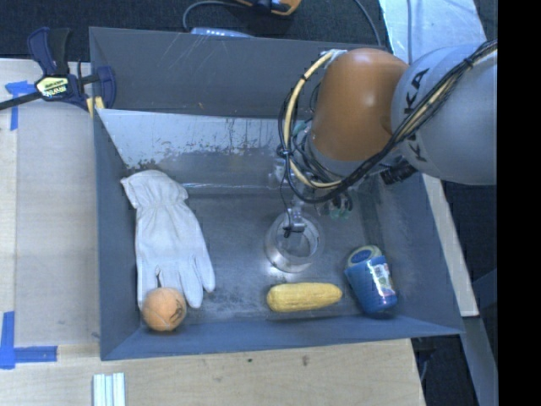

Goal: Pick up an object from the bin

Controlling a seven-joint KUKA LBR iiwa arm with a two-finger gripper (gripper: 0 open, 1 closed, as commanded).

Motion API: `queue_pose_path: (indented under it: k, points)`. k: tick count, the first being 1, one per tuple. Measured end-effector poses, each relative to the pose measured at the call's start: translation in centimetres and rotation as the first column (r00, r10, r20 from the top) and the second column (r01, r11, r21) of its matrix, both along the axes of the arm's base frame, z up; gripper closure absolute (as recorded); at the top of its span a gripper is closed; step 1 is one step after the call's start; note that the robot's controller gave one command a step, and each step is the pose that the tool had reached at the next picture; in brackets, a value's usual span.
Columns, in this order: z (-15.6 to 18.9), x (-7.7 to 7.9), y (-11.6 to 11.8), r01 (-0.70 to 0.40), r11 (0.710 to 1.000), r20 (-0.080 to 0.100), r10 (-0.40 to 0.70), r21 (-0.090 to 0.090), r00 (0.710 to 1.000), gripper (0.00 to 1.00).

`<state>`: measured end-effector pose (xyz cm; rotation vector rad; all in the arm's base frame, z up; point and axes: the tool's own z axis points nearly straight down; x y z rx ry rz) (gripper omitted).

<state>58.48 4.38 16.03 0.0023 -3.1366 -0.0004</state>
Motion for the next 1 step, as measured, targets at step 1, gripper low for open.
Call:
queue_pose_path:
  k: [1]
  points:
    - [0.28,0.03,-0.01,0.000,1.000,0.004,0.000,0.000,1.000,0.00]
